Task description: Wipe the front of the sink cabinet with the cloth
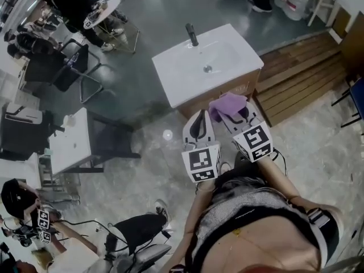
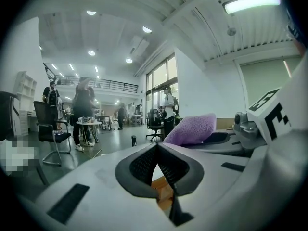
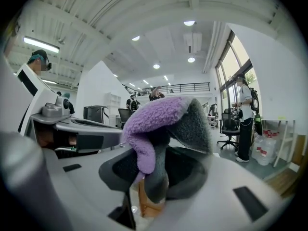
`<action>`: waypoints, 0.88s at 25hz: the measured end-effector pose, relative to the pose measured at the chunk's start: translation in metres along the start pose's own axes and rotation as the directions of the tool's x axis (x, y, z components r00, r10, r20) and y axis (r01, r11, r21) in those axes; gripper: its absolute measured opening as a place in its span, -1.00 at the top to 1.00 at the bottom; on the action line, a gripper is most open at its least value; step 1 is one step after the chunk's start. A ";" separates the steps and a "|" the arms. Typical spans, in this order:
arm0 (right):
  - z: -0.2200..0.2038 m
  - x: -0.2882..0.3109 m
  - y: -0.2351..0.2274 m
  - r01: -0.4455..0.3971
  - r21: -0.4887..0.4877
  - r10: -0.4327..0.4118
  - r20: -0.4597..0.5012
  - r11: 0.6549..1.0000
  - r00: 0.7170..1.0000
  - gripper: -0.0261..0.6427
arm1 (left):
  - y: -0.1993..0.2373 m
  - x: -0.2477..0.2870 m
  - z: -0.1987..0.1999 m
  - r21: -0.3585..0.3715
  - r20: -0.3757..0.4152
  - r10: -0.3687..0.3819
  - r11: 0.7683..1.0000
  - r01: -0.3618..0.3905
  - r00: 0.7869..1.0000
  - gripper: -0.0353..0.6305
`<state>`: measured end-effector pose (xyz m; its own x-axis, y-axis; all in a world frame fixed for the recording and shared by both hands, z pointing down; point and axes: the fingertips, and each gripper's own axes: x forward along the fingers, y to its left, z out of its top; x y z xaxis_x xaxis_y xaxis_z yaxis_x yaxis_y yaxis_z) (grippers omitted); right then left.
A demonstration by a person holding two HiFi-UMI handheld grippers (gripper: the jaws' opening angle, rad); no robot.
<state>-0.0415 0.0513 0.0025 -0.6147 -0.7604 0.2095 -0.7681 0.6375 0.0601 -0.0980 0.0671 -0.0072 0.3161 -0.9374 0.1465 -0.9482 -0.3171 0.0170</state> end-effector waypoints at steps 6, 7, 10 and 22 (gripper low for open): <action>0.023 0.002 -0.033 -0.034 -0.053 0.035 0.027 0.998 0.999 0.37 | -0.012 0.028 0.021 -0.017 0.037 0.057 0.998 -0.057 0.998 0.89; 0.026 0.000 -0.040 -0.037 -0.062 0.039 0.027 0.997 0.999 0.37 | -0.016 0.032 0.026 -0.020 0.041 0.061 0.998 -0.060 0.997 0.89; 0.030 -0.005 -0.062 -0.049 -0.082 0.051 0.025 0.995 0.998 0.37 | -0.031 0.044 0.037 -0.009 0.051 0.056 0.998 -0.056 0.997 0.89; 0.007 -0.038 -0.129 -0.108 -0.085 0.105 -0.032 0.991 0.994 0.37 | -0.097 0.080 0.022 -0.025 -0.004 0.041 0.999 -0.041 0.999 0.89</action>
<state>0.0803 -0.0029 -0.0204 -0.6860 -0.6848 0.2458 -0.6794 0.7238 0.1203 0.0197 0.0199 -0.0194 0.2768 -0.9489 0.1513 -0.9609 -0.2745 0.0359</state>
